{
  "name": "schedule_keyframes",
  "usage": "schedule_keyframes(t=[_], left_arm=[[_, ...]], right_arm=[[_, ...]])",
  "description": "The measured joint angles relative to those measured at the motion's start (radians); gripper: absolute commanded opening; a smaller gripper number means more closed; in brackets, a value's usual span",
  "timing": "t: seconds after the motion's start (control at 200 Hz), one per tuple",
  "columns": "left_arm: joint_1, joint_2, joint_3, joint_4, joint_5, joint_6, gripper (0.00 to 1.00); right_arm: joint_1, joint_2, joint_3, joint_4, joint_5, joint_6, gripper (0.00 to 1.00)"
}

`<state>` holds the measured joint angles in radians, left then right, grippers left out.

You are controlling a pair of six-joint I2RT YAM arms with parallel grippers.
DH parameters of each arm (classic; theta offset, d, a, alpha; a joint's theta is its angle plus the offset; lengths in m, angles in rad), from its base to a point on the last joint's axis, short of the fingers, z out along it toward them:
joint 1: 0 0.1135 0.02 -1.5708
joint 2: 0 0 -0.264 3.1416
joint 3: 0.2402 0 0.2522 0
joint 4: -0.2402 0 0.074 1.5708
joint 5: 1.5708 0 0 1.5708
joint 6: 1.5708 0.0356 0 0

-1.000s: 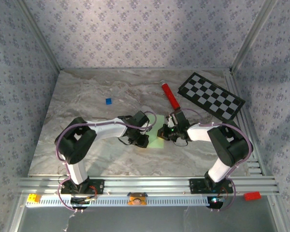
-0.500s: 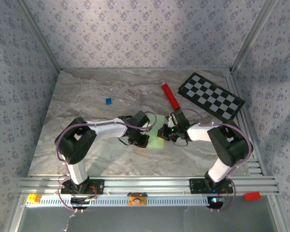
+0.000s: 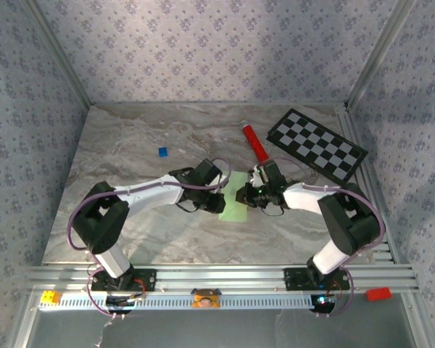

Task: Fold a paper plane with a square sheet of paper (pick it up from the middle)
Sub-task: Fold the triangle a second time at the center of the table, then turn over the paper at the center of the table.

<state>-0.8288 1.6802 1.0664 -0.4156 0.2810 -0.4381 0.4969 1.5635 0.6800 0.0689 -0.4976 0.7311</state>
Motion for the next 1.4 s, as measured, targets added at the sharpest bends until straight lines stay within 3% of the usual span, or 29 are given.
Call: schedule_keyframes(t=[0.385,0.525,0.605,1.399], left_arm=[[0.032,0.184,0.159,0.026,0.059,0.032,0.12],[0.051,0.228,0.159,0.024,0.059,0.047,0.12],[0.062,0.241,0.158,0.026,0.059,0.053,0.11],[0.067,0.206,0.023,0.166,0.1,-0.008,0.09]], right_arm=[[0.004,-0.27,-0.148,-0.101,0.102,0.101,0.23],[0.033,-0.272,-0.168,-0.122,0.102,0.15,0.25],[0.056,-0.272,-0.168,-0.122,0.102,0.175,0.32],[0.117,-0.191,-0.165,-0.151,0.161,0.309,0.39]])
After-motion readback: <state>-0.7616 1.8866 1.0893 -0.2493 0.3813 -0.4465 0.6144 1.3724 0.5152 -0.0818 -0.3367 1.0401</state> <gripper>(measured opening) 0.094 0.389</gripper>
